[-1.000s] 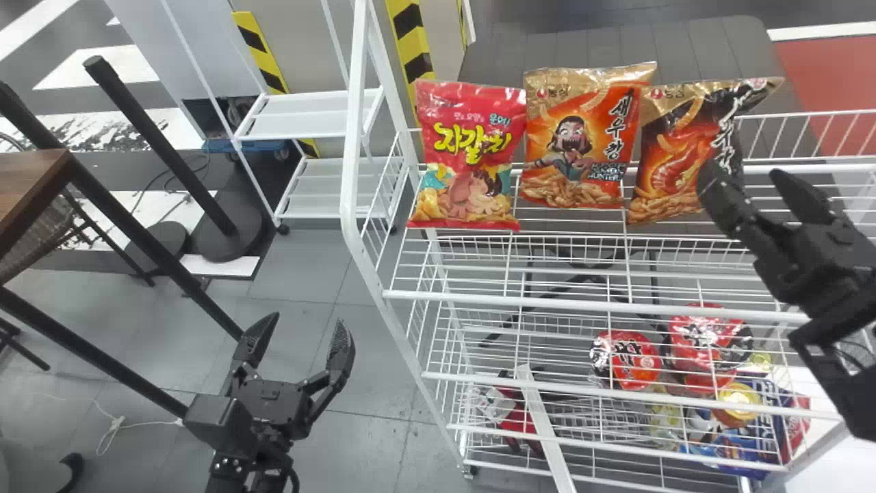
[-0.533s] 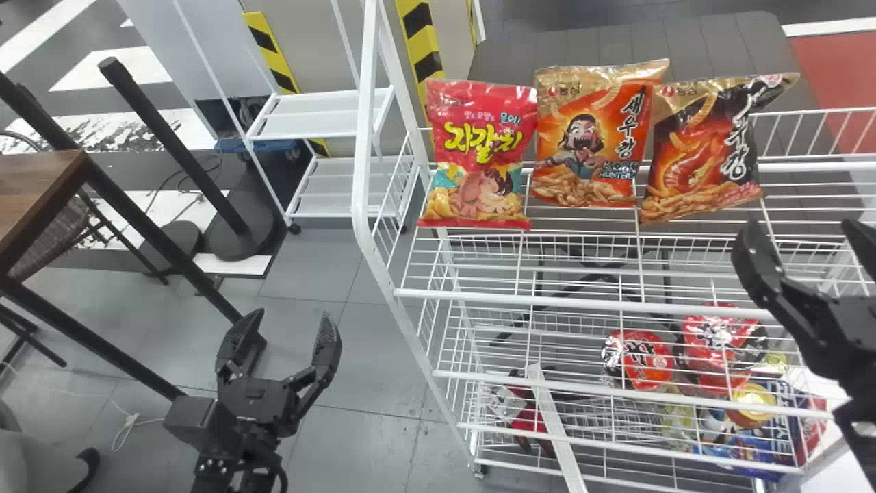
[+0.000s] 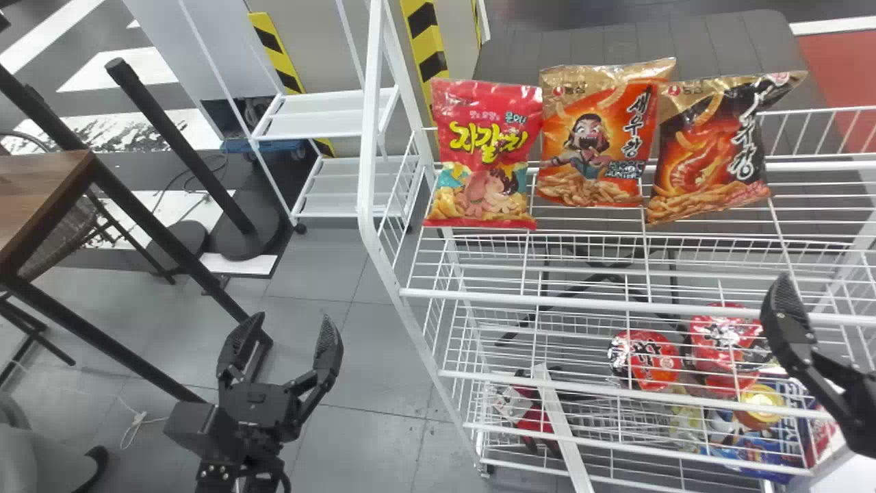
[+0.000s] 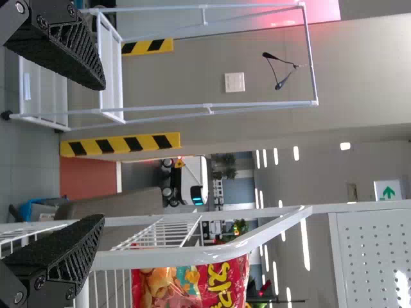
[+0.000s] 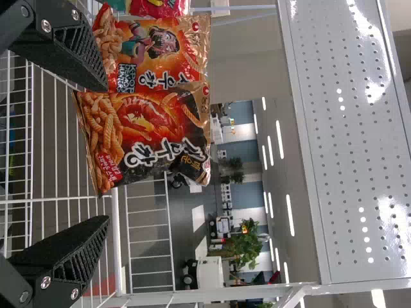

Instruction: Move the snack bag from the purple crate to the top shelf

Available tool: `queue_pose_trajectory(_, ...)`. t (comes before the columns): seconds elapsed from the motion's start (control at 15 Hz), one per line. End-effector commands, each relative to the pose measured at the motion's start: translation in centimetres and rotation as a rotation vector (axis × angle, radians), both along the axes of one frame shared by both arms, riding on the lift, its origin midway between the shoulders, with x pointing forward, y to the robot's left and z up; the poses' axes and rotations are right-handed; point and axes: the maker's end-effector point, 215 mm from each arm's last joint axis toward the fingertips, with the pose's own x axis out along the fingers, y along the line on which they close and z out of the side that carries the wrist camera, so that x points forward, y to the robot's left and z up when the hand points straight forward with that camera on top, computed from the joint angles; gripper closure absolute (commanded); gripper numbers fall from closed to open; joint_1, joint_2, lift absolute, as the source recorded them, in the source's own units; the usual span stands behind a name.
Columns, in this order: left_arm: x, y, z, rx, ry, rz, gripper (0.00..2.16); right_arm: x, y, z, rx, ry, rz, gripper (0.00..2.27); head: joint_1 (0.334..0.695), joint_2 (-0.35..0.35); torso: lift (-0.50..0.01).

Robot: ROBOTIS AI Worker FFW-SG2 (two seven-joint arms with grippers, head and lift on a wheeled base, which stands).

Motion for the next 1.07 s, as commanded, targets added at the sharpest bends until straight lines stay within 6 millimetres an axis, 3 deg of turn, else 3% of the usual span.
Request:
queue_pose_trajectory(0.0, -0.3, 0.5, 0.2, 0.005, -0.001, 0.008, 0.10, -0.3, -0.6, -0.4, -0.017, 0.013, -0.011, 0.11, 0.695, 0.286, 0.003)
queue_pose_trajectory(0.33, -0.5, 0.5, 0.5, 0.002, -0.003, 0.013, 0.10, -0.8, 1.3, -0.6, -0.039, 0.017, 0.020, 0.11, 0.695, 0.302, 0.003)
queue_pose_trajectory(1.0, -0.6, 0.4, -0.2, -0.002, 0.009, 0.014, 0.10, -1.0, 2.4, -0.8, -0.051, 0.019, 0.038, 0.11, 0.695, 0.327, 0.003)
